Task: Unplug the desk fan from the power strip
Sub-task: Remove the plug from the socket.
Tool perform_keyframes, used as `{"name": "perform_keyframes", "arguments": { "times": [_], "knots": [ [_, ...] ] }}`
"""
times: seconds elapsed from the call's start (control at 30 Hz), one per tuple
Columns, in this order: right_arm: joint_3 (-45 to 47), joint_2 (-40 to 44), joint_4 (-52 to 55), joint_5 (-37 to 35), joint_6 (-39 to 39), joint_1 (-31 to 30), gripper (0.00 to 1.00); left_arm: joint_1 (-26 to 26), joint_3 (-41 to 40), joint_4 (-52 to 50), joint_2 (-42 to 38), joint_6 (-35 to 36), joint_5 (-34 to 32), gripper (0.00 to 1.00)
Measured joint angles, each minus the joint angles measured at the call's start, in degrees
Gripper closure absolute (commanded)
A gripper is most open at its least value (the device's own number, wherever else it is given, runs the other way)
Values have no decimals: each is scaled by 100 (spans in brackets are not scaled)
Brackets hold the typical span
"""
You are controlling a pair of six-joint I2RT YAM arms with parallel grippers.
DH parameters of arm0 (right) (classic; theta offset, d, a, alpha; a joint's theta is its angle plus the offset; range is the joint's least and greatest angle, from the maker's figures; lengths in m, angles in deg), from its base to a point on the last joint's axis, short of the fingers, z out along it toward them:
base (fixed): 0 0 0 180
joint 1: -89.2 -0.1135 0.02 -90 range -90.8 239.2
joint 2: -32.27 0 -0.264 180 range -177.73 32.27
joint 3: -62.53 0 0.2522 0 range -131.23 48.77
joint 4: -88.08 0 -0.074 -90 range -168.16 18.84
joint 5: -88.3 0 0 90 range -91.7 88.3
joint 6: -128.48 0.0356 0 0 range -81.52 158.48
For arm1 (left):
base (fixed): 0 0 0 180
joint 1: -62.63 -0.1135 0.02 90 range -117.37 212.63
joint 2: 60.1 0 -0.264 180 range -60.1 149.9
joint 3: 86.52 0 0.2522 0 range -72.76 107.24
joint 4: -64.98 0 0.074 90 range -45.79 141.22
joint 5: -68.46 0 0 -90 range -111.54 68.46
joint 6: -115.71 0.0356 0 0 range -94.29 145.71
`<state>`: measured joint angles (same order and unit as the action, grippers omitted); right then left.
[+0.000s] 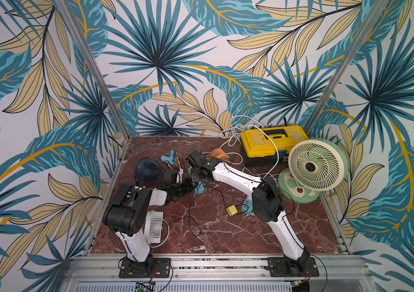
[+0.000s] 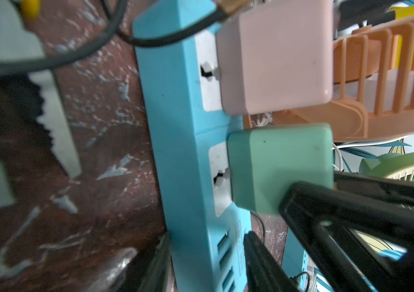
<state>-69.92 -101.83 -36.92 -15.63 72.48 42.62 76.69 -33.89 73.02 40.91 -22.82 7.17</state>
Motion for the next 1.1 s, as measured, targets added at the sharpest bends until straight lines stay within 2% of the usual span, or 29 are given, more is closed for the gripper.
{"name": "perform_keyframes", "arguments": {
  "times": [0.03,0.17,0.23,0.63,1.1],
  "knots": [
    [0,0,-2,-9,2,0,73,0,0,59,26,-57,0,49],
    [0,-9,-22,-66,0,0,75,-2,9,160,105,-247,-72,62],
    [0,-17,-26,-103,-20,-9,76,-4,20,195,133,-302,-85,65],
    [-122,-103,46,-280,-68,-48,80,-15,162,164,225,-356,-138,70],
    [-120,-103,42,-507,-122,-92,83,-17,354,-114,297,-201,-94,69]
  ]
}}
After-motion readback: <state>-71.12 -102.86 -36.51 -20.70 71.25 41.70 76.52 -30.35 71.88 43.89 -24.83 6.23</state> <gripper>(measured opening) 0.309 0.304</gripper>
